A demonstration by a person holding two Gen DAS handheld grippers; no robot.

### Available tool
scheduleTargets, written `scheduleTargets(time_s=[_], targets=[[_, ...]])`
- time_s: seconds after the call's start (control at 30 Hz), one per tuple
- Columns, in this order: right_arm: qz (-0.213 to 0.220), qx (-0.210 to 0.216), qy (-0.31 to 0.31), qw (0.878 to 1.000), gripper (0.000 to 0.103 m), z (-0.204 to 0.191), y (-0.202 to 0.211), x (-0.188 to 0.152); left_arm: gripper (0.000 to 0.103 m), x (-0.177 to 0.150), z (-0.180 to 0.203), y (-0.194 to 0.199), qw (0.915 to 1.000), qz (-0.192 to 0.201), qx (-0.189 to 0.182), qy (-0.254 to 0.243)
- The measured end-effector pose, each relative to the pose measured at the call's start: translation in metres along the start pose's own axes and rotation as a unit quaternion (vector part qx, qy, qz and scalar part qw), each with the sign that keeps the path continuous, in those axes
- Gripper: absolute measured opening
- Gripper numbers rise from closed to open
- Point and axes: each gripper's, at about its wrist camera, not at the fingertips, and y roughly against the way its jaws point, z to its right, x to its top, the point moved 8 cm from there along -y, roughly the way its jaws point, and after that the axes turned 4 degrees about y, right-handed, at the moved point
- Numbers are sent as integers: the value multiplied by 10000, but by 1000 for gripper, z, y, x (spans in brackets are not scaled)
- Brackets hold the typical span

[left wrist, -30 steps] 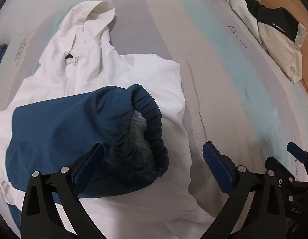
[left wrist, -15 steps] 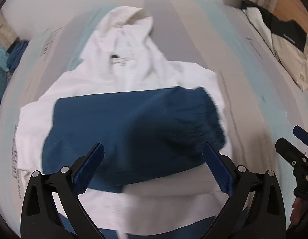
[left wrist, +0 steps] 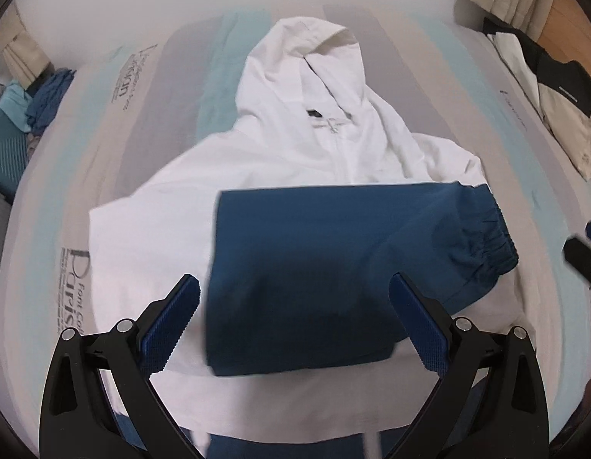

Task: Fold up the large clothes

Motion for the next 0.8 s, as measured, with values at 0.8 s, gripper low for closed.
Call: scheduleTargets(time_s=[0.8], targets=[[-28,356,448,9984,96,-42,-45,65,97,66,-37,-16,9992,324,-97,219]])
